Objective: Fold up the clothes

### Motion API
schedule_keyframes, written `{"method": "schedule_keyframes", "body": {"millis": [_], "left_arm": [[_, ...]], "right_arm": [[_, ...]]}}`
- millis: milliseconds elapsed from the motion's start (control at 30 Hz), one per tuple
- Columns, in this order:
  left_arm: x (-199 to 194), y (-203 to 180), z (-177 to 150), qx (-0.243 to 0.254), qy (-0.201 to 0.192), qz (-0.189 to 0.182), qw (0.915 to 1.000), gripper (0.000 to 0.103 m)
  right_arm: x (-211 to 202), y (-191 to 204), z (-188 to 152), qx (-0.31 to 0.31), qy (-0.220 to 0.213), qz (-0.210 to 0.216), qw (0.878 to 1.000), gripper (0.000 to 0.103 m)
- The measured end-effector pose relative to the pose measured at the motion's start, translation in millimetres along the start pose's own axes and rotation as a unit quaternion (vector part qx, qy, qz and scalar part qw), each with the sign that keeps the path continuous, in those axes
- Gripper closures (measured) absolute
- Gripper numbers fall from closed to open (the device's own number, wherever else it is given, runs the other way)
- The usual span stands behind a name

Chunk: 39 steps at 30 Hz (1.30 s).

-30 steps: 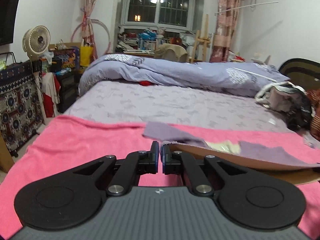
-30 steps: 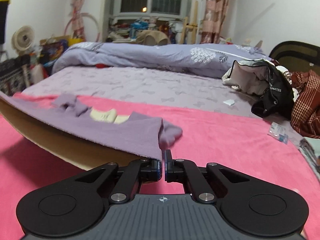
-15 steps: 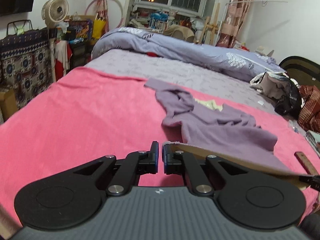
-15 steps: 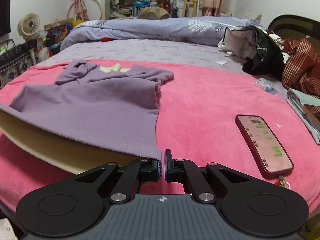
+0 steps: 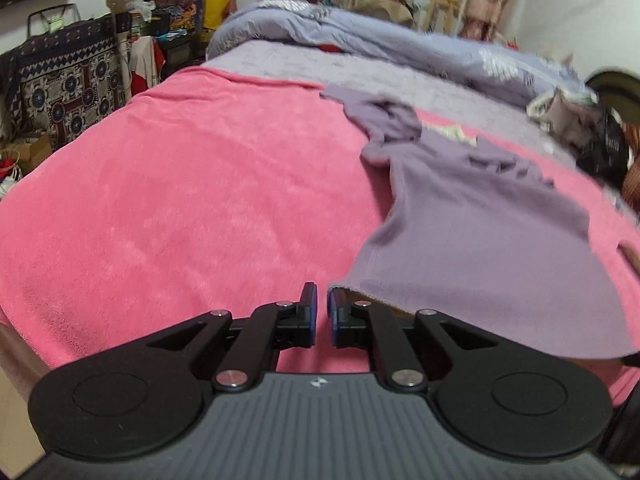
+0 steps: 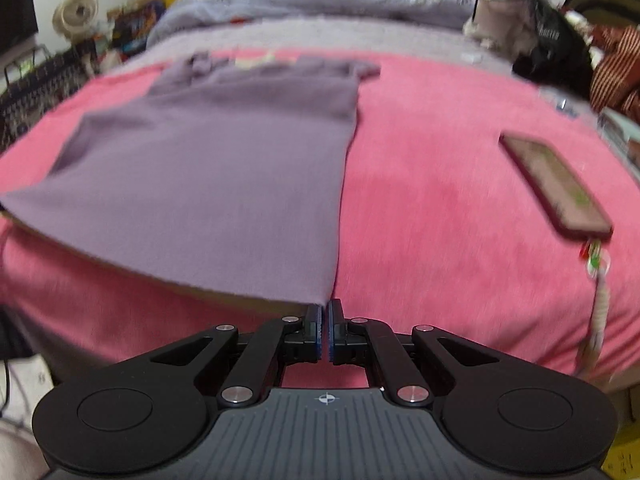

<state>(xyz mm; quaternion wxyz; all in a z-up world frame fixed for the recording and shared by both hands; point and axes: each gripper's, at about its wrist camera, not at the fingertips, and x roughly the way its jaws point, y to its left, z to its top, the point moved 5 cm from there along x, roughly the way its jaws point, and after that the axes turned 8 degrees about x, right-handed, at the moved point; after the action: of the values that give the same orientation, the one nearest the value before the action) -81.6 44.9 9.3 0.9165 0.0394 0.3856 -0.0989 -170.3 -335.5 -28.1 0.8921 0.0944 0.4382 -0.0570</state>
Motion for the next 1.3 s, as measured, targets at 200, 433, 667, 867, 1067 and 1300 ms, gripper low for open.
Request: {"method": "schedule_keyframes", "body": {"millis": [200,433,667,867,1067,1300], "left_arm": [[-6.0,2.5,-25.8,0.090,0.043,0.031,0.9945,0.080],[-28.7,30.6,30.7,0.136,-0.024,0.121,0.9830,0.062],[64.4,-30.0,155.8,0.191,-0.136,0.043,0.9711,0.035],[189.4,-77.0,162.2,0.247,-0.020,0.034,0.9681,0.040],[187.8,-83.4,148.9,0.263,0.015,0.054,0.9632,0.040],[195.7,-72.0,163.3,0.230,0.103,0.021,0.9675,0.037]], "right_arm": [[2.7,-20.0,-23.7,-0.006,0.059,0.004,0.998,0.095],[-17.1,-18.1,55.2,-0.041,-0.054,0.025,0.997,0.062],[69.3,69.2,189.8,-0.176,-0.166,0.022,0.970,0.038],[216.0,159.4,248.9,-0.251,-0.067,0.020,0.965,0.025],[191.2,141.9,279.9,-0.189,-0.087,-0.017,0.978,0.092],[133.0,2.7,329.6,-0.064,-0.107,-0.199,0.972,0.091]]}}
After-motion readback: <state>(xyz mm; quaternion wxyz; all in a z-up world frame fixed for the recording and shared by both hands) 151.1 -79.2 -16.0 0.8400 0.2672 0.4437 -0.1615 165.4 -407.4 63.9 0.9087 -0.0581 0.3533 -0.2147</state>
